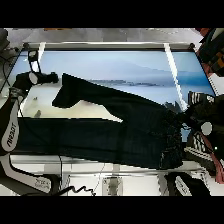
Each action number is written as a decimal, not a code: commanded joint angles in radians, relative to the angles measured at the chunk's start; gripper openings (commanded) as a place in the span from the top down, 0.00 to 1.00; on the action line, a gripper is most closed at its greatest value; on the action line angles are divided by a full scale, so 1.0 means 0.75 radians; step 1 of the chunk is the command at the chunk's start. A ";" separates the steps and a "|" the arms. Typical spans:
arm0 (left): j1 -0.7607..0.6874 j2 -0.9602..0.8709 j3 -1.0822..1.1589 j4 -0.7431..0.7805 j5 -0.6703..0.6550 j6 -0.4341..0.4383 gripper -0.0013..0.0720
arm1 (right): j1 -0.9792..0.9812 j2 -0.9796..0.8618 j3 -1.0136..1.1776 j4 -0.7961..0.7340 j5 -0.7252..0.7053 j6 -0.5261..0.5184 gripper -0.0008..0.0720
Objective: Fold the clothes and pants, and hang the long-sleeved shirts on hangers.
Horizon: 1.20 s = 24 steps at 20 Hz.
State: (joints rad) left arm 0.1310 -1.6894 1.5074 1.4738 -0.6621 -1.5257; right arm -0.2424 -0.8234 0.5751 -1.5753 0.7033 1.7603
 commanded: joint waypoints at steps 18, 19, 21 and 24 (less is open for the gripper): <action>0.382 -0.321 0.001 -0.950 -0.542 0.320 0.33 | 0.000 0.000 0.001 0.050 -0.015 0.001 0.36; 0.376 -0.324 0.001 -0.950 -0.538 0.327 0.36 | 0.000 0.000 0.001 0.058 -0.015 0.001 0.36; 0.374 -0.323 0.002 -0.951 -0.539 0.332 0.58 | 0.000 0.000 0.001 0.092 -0.015 0.001 0.36; 0.383 -0.305 0.015 -0.955 -0.571 0.377 0.94 | 0.000 0.000 0.001 0.138 -0.016 0.001 0.36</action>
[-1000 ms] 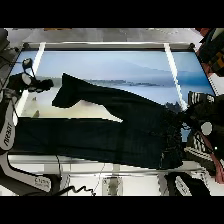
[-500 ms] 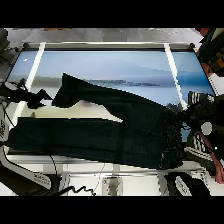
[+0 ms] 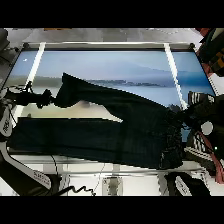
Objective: Fold the clothes and pants, and hang the long-sleeved shirts on hangers.
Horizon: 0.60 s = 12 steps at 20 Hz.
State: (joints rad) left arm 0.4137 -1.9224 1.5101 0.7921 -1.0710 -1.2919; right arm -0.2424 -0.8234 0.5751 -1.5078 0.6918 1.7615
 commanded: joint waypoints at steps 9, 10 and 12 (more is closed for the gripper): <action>0.163 0.192 0.439 -0.040 -0.095 0.087 0.94 | 0.000 0.001 0.003 0.038 -0.016 -0.002 0.36; 0.190 0.219 0.440 -0.015 -0.101 0.087 0.94 | 0.000 0.001 0.003 0.027 -0.016 -0.002 0.36; 0.234 0.247 0.440 0.137 -0.186 0.087 0.94 | 0.000 0.001 0.004 0.011 -0.015 -0.001 0.36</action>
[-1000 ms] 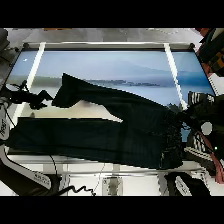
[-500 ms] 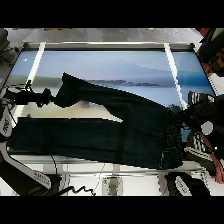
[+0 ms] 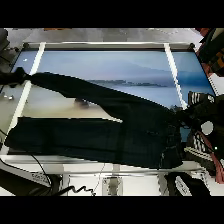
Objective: Fold the clothes and pants, and hang the long-sleeved shirts on hangers.
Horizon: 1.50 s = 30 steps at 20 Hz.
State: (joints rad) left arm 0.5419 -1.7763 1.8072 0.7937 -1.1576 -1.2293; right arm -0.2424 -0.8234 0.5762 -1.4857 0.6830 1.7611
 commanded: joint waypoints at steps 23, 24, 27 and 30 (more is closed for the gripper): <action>0.310 0.029 -0.099 0.813 -0.087 -0.056 0.30 | 0.000 -0.001 0.002 0.053 0.150 -0.023 0.35; 0.310 0.030 -0.099 0.827 -0.090 -0.068 0.05 | 0.000 0.000 0.002 0.056 0.153 -0.072 0.29; 0.310 0.041 -0.099 0.827 -0.144 -0.071 0.03 | 0.000 0.001 0.007 0.055 0.158 -0.146 0.19; 0.310 0.080 -0.099 0.828 -0.262 -0.165 0.09 | 0.000 0.001 0.076 0.028 0.211 -0.201 0.19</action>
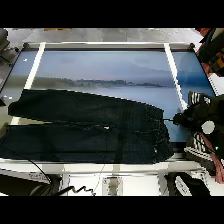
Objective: Fold the clothes and pants, and hang the long-sleeved shirts on hangers.
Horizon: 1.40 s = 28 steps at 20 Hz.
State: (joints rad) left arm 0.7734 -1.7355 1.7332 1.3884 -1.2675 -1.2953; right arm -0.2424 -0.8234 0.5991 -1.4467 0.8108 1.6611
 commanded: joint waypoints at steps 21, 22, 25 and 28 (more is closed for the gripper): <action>0.577 0.595 -0.940 0.082 -0.169 -0.024 0.17 | 0.000 0.000 0.322 -0.160 0.260 -0.110 0.93; 0.612 0.594 -0.990 0.081 -0.086 0.005 0.20 | 0.000 0.000 0.322 -0.159 0.260 -0.110 0.93; 0.708 0.553 -1.084 0.000 0.100 0.115 0.20 | 0.000 0.000 0.322 -0.148 0.259 -0.109 0.93; 0.790 0.444 -1.085 -0.280 0.141 0.261 0.19 | 0.000 0.000 0.323 -0.096 0.256 -0.109 0.93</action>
State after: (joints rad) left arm 1.3033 -1.3491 0.9508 1.3434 -1.2461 -1.2098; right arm -0.2424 -0.8234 0.8398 -1.5497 1.0042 1.5799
